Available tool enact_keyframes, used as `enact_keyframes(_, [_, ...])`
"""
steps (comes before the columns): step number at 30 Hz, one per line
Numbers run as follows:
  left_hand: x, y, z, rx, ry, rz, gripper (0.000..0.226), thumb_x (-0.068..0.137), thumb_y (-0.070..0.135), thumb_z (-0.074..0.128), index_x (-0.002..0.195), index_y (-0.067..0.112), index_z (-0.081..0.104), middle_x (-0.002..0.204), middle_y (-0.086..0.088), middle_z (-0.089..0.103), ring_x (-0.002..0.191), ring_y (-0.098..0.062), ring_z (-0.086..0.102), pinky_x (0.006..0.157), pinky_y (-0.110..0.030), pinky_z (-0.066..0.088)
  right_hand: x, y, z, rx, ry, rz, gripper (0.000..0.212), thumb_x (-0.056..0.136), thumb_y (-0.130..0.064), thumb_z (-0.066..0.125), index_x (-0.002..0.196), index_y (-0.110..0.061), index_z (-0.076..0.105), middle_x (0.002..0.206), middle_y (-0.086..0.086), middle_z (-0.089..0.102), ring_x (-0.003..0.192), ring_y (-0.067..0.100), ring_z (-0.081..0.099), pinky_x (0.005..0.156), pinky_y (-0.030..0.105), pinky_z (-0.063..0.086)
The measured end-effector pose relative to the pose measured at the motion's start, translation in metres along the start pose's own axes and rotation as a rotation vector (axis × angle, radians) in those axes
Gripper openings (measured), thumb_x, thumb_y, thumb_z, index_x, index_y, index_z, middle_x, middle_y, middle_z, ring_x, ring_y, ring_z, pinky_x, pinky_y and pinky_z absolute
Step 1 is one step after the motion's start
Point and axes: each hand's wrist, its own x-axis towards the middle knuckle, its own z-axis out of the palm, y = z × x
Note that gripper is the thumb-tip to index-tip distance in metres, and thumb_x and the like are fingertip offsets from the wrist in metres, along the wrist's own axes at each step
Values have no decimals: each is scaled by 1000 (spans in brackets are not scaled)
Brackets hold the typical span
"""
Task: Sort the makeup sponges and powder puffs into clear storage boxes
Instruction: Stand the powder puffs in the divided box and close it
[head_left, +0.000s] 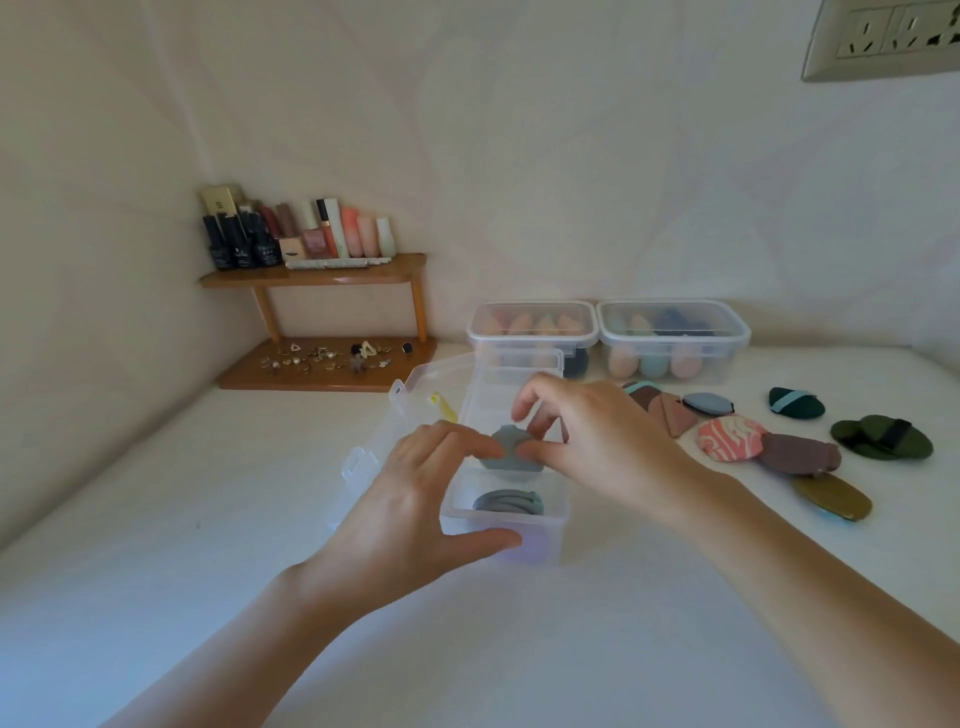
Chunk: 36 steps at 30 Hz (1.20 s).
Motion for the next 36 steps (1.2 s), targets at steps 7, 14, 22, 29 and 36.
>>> enact_keyframes(7, [-2,-4,2,33,-66,-99,69,66,69,62,124,36,44,122,25,44,119,6,36,96,-7,29,-7,-4,6,56,-86,5,10,89,-25,63,92,-26,73,87,-9,75,72,2,62,66,15,45])
enact_keyframes(14, [11,14,3,14,-181,-213,62,69,65,65,121,43,41,104,39,35,110,4,32,85,-6,28,-6,-2,3,218,-160,85,9,88,-27,66,89,-25,75,82,-6,75,72,6,68,74,32,54])
enact_keyframes(22, [25,26,0,89,-338,-184,54,76,61,60,124,36,52,123,15,52,97,4,25,82,-8,25,-4,33,-39,414,62,265,11,90,-15,62,88,-10,72,77,-3,74,46,10,53,48,11,40])
enact_keyframes(29, [34,26,3,115,-400,-260,58,70,68,60,120,38,55,121,14,55,108,-5,37,85,-20,26,-9,79,-43,23,-160,530,36,66,-33,85,95,-21,69,94,-5,66,81,10,62,70,23,51])
enact_keyframes(36, [22,38,12,140,-294,-307,62,68,73,58,118,37,49,113,11,52,104,-6,37,84,-20,37,-9,76,-28,-201,-165,454,17,82,-31,70,93,-20,71,101,-4,68,91,18,62,59,19,39])
